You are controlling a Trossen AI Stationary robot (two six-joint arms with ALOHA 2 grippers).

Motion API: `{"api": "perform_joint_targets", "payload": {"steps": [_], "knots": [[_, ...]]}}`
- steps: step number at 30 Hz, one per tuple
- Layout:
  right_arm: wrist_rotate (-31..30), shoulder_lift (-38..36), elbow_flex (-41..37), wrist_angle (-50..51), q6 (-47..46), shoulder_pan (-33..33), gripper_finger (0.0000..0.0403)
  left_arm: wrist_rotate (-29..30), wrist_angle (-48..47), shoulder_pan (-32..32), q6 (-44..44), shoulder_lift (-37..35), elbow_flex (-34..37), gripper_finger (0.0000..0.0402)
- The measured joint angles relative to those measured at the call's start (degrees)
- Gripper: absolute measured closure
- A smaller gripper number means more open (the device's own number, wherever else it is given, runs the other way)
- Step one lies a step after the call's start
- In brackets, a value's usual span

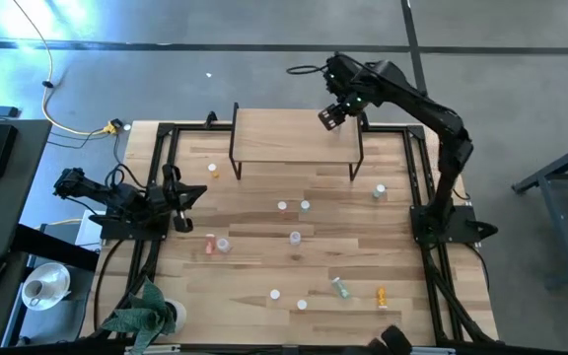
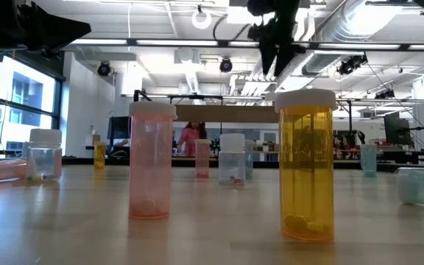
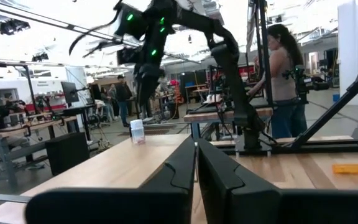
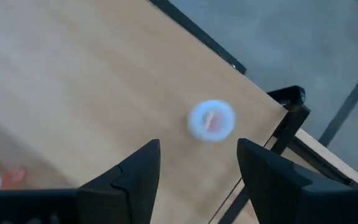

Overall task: Pick and place medicine bottles onto shelf by color
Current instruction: Put the top left orange pill bottle on the shelf

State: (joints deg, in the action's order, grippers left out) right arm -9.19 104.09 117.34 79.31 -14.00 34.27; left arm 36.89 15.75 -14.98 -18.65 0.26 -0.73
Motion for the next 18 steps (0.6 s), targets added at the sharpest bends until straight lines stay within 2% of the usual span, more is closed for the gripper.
{"api": "perform_joint_targets", "payload": {"steps": [5,9,14,18], "knots": [[-2.7,-6.49,-3.37,0.7,0.55,-5.36,0.0199,0.01,-0.41,0.0,-0.01,0.01,0.0,0.0345],[-2.95,-12.77,-9.09,-0.58,-0.66,-10.79,0.0199,1.22,-0.56,-0.01,-0.01,0.01,0.0,0.0307],[-6.9,-22.19,-22.67,-7.67,-4.3,-18.23,0.0199,1.52,-1.07,0.0,0.43,-0.01,0.0,0.0264],[-7.35,-29.66,-33.98,-15.54,-7.69,-23.64,0.0199,1.52,-1.6,0.0,1.53,0.0,0.0,0.0234]]}}
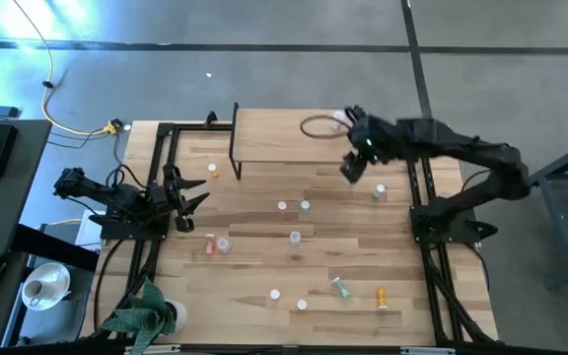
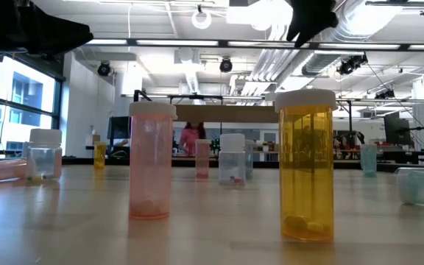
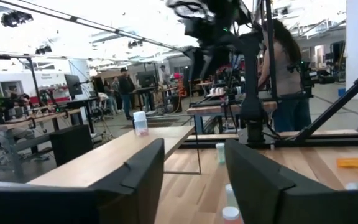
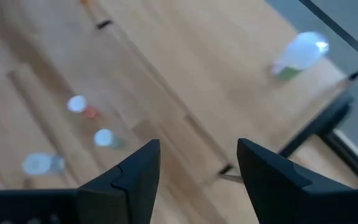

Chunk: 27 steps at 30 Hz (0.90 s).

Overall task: Pick and place medicine bottles onto shelf by color
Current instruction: Put the top left orange pill bottle on the shelf

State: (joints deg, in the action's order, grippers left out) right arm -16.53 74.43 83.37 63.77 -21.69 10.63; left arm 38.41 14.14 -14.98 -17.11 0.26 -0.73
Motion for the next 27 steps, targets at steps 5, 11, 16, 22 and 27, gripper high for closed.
{"api": "perform_joint_targets", "payload": {"steps": [5,11,16,22,27], "knots": [[-2.15,-6.92,-11.85,-10.33,-2.52,-5.54,0.0199,1.28,0.01,0.0,2.0,-0.01,0.0,0.0204],[-5.43,-11.04,-23.95,-23.21,-4.0,-10.88,0.0199,7.36,0.15,0.0,1.58,0.0,0.0,0.0196],[-7.19,-11.09,-31.85,-37.33,-2.94,-15.14,0.0199,16.15,0.21,0.0,-3.03,0.42,-1.15,0.0199],[-7.59,-11.07,-36.52,-47.93,-0.77,-17.86,0.0198,21.17,-0.21,0.0,-5.51,3.77,-3.92,0.0199],[-12.78,-11.1,-36.52,-50.86,0.12,-19.6,0.0198,20.58,-0.77,1.0,-6.04,8.51,-7.81,0.02]]}}
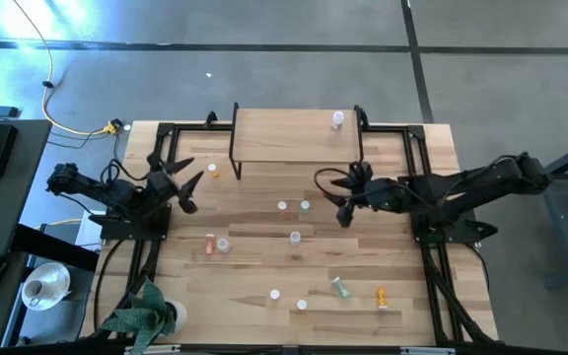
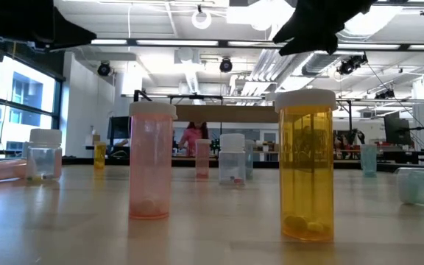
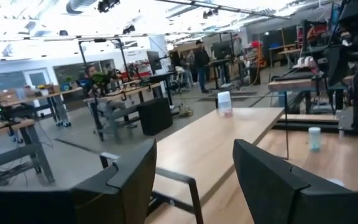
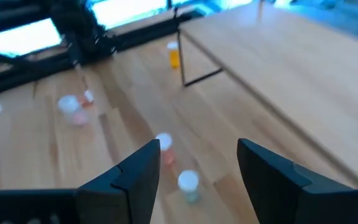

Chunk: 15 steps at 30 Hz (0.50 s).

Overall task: Pick and place medicine bottles onto shelf by color
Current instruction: Put the top left orange pill bottle on the shelf

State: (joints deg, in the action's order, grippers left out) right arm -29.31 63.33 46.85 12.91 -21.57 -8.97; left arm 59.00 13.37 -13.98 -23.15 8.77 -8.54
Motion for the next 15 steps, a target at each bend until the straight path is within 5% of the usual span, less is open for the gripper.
{"api": "perform_joint_targets", "payload": {"steps": [10,15], "knots": [[-2.87,0.0,0.0,-1.73,1.08,-3.15,0.0198,-14.08,-12.33,8.56,14.23,14.04,-12.1,0.02],[-2.87,0.0,0.0,-1.52,1.08,-4.75,0.0198,-19.42,-28.42,16.77,23.71,19.05,-20.85,0.02]]}}
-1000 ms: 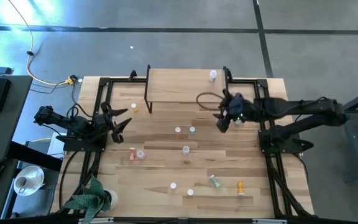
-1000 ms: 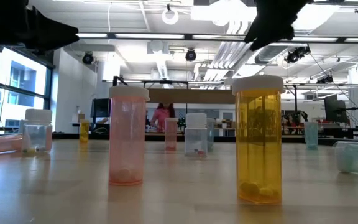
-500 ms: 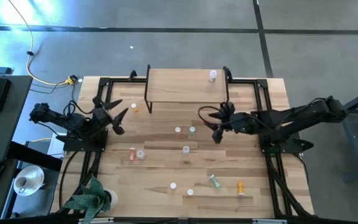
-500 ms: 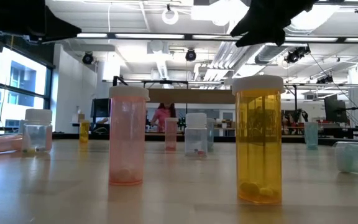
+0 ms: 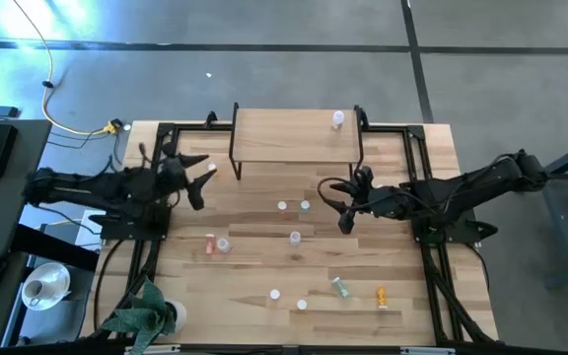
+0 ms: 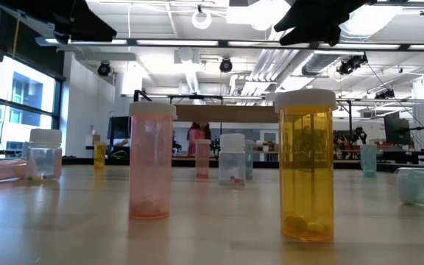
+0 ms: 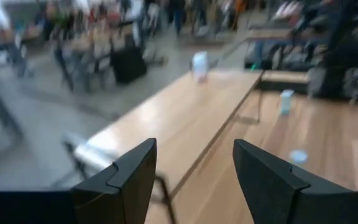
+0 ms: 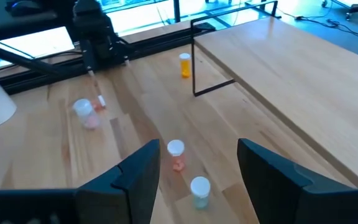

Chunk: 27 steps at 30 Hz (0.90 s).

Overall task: Pick and place medicine bottles onto shelf by color
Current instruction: Put the top left orange pill bottle on the shelf

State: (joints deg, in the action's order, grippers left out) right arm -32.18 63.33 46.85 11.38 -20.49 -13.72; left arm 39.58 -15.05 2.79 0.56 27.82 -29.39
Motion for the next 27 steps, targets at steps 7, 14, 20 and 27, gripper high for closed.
{"api": "perform_joint_targets", "payload": {"steps": [7,14,20,27], "knots": [[0.01,0.0,0.0,0.2,0.22,-1.41,0.0198,-3.5,-17.87,12.57,14.77,2.31,-5.88,0.02],[0.02,0.0,0.0,0.19,0.02,-1.41,0.0198,-13.2,-21.25,23.94,18.35,7.93,-5.88,0.02],[0.02,0.1,0.0,0.19,0.01,-1.41,0.0198,-21.12,-21.23,31.31,18.36,15.88,-5.86,0.02],[0.04,0.79,-0.04,0.45,0.02,-1.37,0.0198,-23.2,-21.22,33.97,21.27,23.12,-5.86,0.02]]}}
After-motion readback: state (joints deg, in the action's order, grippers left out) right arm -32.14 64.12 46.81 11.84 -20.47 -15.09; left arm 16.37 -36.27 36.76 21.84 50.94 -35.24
